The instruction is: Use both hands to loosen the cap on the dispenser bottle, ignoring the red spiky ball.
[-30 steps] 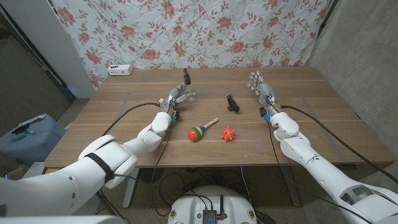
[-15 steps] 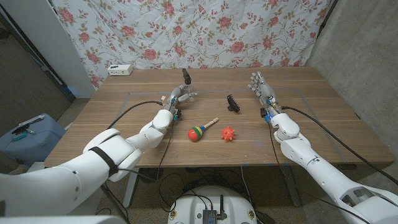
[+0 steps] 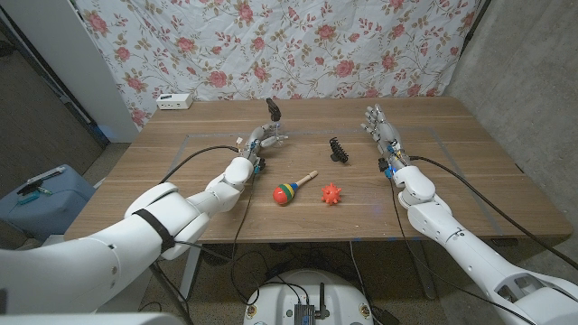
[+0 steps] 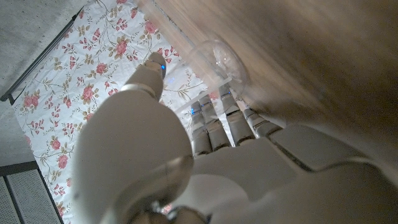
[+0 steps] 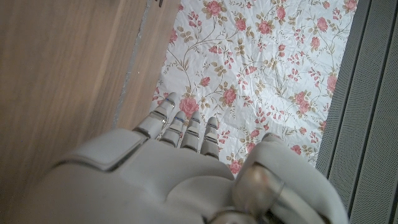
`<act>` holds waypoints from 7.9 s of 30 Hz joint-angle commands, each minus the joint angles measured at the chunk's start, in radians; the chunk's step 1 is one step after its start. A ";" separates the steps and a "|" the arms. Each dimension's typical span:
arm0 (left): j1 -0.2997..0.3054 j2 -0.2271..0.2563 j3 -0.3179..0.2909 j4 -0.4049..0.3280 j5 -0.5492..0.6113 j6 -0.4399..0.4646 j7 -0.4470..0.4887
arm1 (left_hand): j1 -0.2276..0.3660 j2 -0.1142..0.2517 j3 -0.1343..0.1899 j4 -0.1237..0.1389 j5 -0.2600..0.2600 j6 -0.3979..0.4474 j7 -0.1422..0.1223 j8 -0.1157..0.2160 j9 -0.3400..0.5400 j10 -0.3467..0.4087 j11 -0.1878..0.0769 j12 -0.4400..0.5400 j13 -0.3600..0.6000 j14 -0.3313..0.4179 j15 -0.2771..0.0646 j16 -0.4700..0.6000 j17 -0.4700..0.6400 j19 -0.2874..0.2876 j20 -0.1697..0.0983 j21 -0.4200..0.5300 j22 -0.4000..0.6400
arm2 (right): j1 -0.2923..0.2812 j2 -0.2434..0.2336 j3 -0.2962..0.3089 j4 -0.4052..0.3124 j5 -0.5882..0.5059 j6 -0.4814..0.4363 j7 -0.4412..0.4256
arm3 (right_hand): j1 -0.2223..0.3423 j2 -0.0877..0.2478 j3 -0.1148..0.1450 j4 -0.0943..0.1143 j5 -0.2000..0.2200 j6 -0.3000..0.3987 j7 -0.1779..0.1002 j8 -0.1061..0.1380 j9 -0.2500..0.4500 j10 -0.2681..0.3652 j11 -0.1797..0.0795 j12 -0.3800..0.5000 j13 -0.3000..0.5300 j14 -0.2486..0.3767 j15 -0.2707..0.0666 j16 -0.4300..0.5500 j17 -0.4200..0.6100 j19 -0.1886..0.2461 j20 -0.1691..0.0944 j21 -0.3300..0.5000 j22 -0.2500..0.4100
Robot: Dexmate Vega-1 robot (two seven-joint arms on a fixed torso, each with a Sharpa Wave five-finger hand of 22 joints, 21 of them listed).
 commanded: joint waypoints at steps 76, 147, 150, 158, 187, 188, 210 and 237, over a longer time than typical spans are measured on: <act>0.178 0.161 -0.051 -0.589 0.156 0.185 0.084 | 0.116 0.132 -0.082 0.004 0.031 0.252 -0.020 0.231 0.054 0.204 -0.010 0.208 0.208 0.233 -0.135 0.130 0.158 0.177 -0.082 -0.008 0.005 | -0.035 -0.277 0.006 -0.484 -0.092 -0.430 -0.058 | 0.009 -0.015 0.002 -0.025 -0.002 0.006 0.003 -0.003 0.001 0.003 0.019 -0.006 0.004 0.009 0.001 0.001 -0.001 -0.004 -0.007 0.008 0.006; 0.137 0.119 0.023 -0.597 0.244 0.204 -0.018 | 0.091 0.153 -0.069 0.008 0.043 0.250 -0.012 0.270 0.043 0.217 -0.006 0.227 0.244 0.263 -0.126 0.093 0.156 0.172 -0.078 -0.011 0.004 | 0.267 -0.438 -0.192 -0.873 -0.380 -1.083 0.050 | 0.191 -0.103 0.039 -0.207 -0.050 0.108 0.139 0.026 0.012 0.001 0.167 -0.004 0.014 0.063 0.195 0.006 -0.001 -0.019 0.182 0.005 0.007; 0.138 0.120 0.025 -0.600 0.245 0.207 -0.020 | 0.090 0.155 -0.069 0.009 0.043 0.251 -0.013 0.272 0.043 0.217 -0.006 0.227 0.245 0.265 -0.125 0.094 0.157 0.173 -0.078 -0.011 0.004 | 0.281 -0.436 -0.209 -0.880 -0.398 -1.101 0.061 | 0.194 -0.106 0.040 -0.211 -0.049 0.117 0.142 0.029 0.013 -0.006 0.169 -0.006 0.014 0.062 0.200 0.005 0.000 -0.023 0.187 0.005 0.007; 0.146 0.129 0.026 -0.622 0.249 0.225 -0.019 | 0.088 0.156 -0.067 0.008 0.044 0.250 -0.014 0.275 0.042 0.219 -0.011 0.228 0.248 0.269 -0.126 0.090 0.156 0.174 -0.080 -0.010 0.004 | 0.310 -0.425 -0.249 -0.901 -0.447 -1.161 0.071 | 0.207 -0.113 0.046 -0.225 -0.047 0.141 0.139 0.036 0.017 -0.028 0.174 -0.011 0.015 0.047 0.214 0.000 0.000 -0.026 0.197 0.005 0.007; 0.142 0.120 0.039 -0.609 0.257 0.205 -0.034 | 0.087 0.164 -0.063 0.006 0.049 0.252 -0.012 0.288 0.038 0.223 -0.015 0.230 0.256 0.274 -0.126 0.082 0.161 0.174 -0.079 -0.010 0.004 | 0.451 -0.386 -0.414 -0.919 -0.610 -1.356 0.153 | 0.273 -0.101 0.083 -0.266 -0.039 0.199 0.116 0.060 0.028 -0.043 0.170 -0.006 0.016 0.042 0.217 0.001 0.001 -0.029 0.201 0.008 0.007; 0.142 0.119 0.039 -0.607 0.256 0.203 -0.035 | 0.086 0.165 -0.063 0.006 0.049 0.253 -0.013 0.289 0.038 0.223 -0.016 0.230 0.256 0.275 -0.126 0.082 0.161 0.174 -0.080 -0.010 0.004 | 0.457 -0.386 -0.421 -0.920 -0.616 -1.361 0.157 | 0.277 -0.100 0.085 -0.268 -0.039 0.201 0.114 0.060 0.029 -0.043 0.170 -0.006 0.016 0.043 0.217 0.002 0.001 -0.029 0.201 0.008 0.007; 0.127 0.105 0.043 -0.575 0.254 0.184 -0.041 | 0.082 0.167 -0.061 0.005 0.051 0.255 -0.012 0.299 0.034 0.227 -0.016 0.232 0.262 0.284 -0.129 0.077 0.163 0.175 -0.082 -0.010 0.004 | 0.508 -0.370 -0.480 -0.897 -0.667 -1.417 0.196 | 0.376 -0.089 0.136 -0.300 -0.030 0.237 0.085 0.078 0.036 -0.037 0.166 -0.001 0.016 0.059 0.202 0.008 0.000 -0.015 0.196 0.012 0.007; 0.146 0.108 0.044 -0.594 0.242 0.193 -0.054 | 0.075 0.171 -0.059 0.005 0.053 0.259 -0.013 0.312 0.030 0.235 -0.014 0.234 0.267 0.291 -0.126 0.069 0.166 0.176 -0.082 -0.010 0.004 | 0.505 -0.365 -0.485 -0.900 -0.690 -1.423 0.181 | 0.479 -0.083 0.192 -0.300 -0.033 0.320 0.050 0.107 0.037 -0.011 0.158 0.006 0.016 0.089 0.178 0.013 0.000 0.011 0.183 0.015 0.007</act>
